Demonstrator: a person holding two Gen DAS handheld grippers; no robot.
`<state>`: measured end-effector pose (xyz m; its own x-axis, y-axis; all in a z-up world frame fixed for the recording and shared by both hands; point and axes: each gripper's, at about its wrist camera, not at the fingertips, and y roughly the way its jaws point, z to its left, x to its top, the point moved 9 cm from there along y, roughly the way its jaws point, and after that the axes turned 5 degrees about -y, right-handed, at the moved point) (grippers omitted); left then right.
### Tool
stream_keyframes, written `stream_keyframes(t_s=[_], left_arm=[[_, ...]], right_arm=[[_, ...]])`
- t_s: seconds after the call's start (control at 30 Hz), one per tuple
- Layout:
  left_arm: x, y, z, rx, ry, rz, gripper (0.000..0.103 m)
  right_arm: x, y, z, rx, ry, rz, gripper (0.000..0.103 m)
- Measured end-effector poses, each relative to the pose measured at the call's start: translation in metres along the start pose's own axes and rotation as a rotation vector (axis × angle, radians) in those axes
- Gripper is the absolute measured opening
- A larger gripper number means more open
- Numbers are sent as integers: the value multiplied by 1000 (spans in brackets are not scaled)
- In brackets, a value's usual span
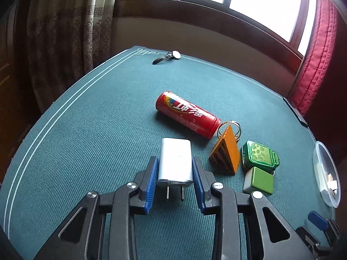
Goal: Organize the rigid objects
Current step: 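Grasp the green cube with the right tool while the left tool holds the charger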
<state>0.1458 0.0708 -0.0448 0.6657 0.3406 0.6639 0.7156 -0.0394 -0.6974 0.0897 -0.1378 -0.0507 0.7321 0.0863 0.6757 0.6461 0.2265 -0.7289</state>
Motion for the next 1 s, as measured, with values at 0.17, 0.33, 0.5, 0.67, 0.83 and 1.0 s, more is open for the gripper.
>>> stream_keyframes(t_s=[0.17, 0.33, 0.5, 0.67, 0.83, 1.0], left_arm=[[-2, 5, 7, 32, -14, 3, 32], [-1, 7, 13, 26, -52, 6, 32], [-1, 8, 13, 24, -59, 7, 32], [0, 8, 15, 15, -74, 5, 32], [0, 9, 16, 6, -87, 3, 33], [0, 9, 17, 3, -90, 2, 33]], right_arm=[[13, 17, 19, 38, -17, 15, 82], [23, 33, 35, 70, -20, 35, 82], [38, 43, 50, 75, -37, 26, 82], [47, 53, 57, 57, -51, 21, 76], [46, 61, 64, 36, -88, 33, 64], [47, 62, 64, -1, -113, 19, 60]])
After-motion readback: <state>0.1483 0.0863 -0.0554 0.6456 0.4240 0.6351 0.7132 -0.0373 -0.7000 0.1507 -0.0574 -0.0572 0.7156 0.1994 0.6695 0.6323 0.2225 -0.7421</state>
